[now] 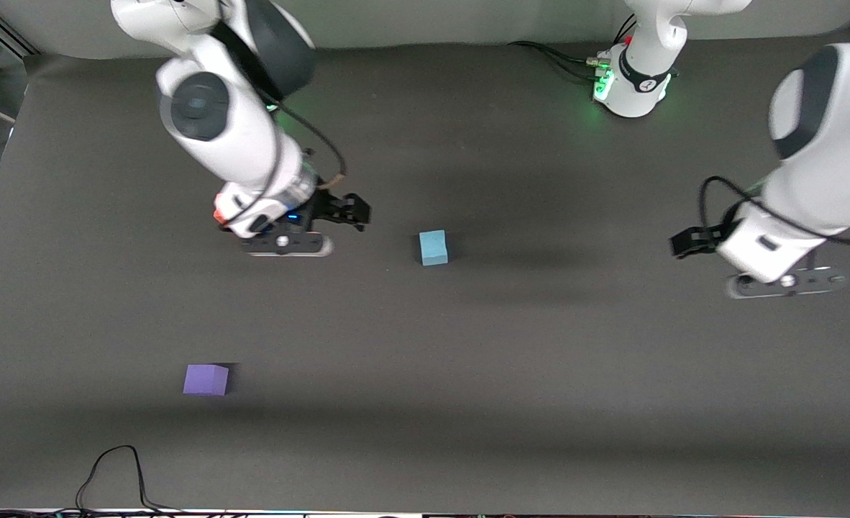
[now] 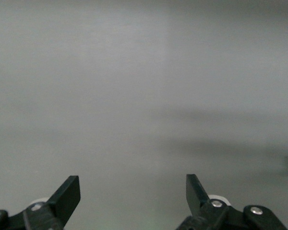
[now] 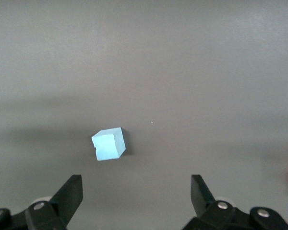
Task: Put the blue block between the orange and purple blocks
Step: 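Retract the left gripper while the right gripper reaches the blue block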
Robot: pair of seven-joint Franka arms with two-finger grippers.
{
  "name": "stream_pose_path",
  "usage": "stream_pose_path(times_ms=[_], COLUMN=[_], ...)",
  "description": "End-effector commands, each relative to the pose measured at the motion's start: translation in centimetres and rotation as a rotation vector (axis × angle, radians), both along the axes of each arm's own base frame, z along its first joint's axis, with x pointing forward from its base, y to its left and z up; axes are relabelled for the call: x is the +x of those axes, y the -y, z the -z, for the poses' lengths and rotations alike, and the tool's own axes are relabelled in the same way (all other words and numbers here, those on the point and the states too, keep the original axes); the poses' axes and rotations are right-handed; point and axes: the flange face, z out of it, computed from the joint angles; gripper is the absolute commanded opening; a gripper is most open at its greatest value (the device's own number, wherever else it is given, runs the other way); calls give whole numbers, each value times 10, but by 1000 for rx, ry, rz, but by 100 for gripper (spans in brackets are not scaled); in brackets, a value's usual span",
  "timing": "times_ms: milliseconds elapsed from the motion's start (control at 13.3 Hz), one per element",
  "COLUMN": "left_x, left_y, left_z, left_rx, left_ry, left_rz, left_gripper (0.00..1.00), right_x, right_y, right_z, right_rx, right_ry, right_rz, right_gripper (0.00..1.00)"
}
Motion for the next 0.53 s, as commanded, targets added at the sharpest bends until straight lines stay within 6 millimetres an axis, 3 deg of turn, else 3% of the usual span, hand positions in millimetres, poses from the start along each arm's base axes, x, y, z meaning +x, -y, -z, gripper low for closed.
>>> stream_pose_path(times_ms=[0,151,226,452], left_x=[-32,-40,-41,-40], left_y=[-34,-66,-77,-83], left_z=[-14,-22,-24,-25], left_rx=[48,75,69,64], left_ry=[14,-5,-7,-8], left_rz=[15,-24,1,6], left_gripper=[99,100,100,100], right_x=[-9,-25,-28,-42], right_y=[-55,-94,-103,-129], right_z=[58,108,138,190], right_rx=[-32,-68,-100,-87], right_ry=[21,71,81,119], right_rz=[14,23,11,-13], right_gripper=[100,100,100,100])
